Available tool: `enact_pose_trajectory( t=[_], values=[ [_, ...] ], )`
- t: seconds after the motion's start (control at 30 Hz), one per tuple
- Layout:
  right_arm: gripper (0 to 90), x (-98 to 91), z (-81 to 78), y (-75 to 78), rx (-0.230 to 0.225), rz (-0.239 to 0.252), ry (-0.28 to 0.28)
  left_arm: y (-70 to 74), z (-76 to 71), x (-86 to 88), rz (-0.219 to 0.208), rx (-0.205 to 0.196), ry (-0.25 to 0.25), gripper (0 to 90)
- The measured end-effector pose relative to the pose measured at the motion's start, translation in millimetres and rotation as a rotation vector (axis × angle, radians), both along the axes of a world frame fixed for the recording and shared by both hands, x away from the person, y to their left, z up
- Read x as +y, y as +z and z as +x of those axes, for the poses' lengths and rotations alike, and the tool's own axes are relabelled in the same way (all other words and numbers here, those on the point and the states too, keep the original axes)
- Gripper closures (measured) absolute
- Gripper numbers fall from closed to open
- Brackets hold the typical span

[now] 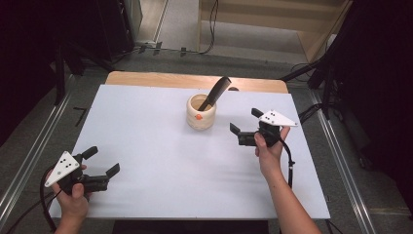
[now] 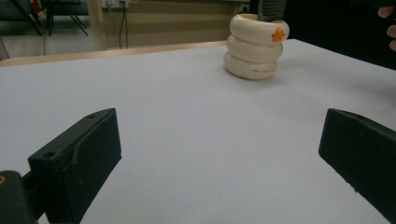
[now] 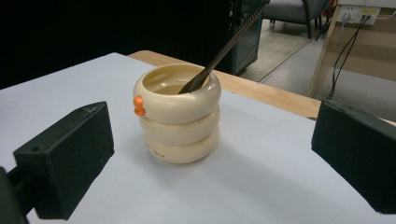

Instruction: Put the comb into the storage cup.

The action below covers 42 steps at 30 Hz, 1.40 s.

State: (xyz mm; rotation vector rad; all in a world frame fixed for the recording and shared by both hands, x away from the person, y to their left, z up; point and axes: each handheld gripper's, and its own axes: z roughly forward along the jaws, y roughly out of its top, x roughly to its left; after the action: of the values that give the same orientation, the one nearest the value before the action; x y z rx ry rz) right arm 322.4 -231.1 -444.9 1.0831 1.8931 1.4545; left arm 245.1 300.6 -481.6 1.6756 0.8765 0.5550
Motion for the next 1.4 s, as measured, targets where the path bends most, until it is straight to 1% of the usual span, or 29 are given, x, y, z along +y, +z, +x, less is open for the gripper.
enact_pose_trajectory(
  t=[0.23,0.5,0.8,0.93,1.27,1.4],
  values=[
    [0.0,-8.5,-9.3,-4.1,-0.002,-0.001,-0.007,0.1,-0.2,-0.1,0.002,0.001,-0.002,0.0],
    [0.0,-21.2,-19.8,-8.0,-0.007,0.011,-0.023,-0.1,0.0,-0.4,0.003,0.001,-0.002,0.0],
    [0.0,-33.4,-32.1,-13.6,-0.004,-0.003,-0.034,0.0,-0.1,-0.5,0.003,0.0,-0.002,0.0],
    [0.0,-39.2,-38.4,-15.7,-0.005,0.002,-0.042,0.0,-0.2,-0.7,0.005,0.001,-0.003,0.0],
    [0.0,-54.2,-54.1,-20.6,-0.009,-0.007,-0.06,0.0,-0.3,-0.9,0.008,0.002,-0.003,0.0],
    [0.0,-58.8,-60.9,-23.5,-0.001,-0.012,-0.066,0.0,-0.3,-1.0,0.009,0.0,-0.005,0.0]
  ],
)
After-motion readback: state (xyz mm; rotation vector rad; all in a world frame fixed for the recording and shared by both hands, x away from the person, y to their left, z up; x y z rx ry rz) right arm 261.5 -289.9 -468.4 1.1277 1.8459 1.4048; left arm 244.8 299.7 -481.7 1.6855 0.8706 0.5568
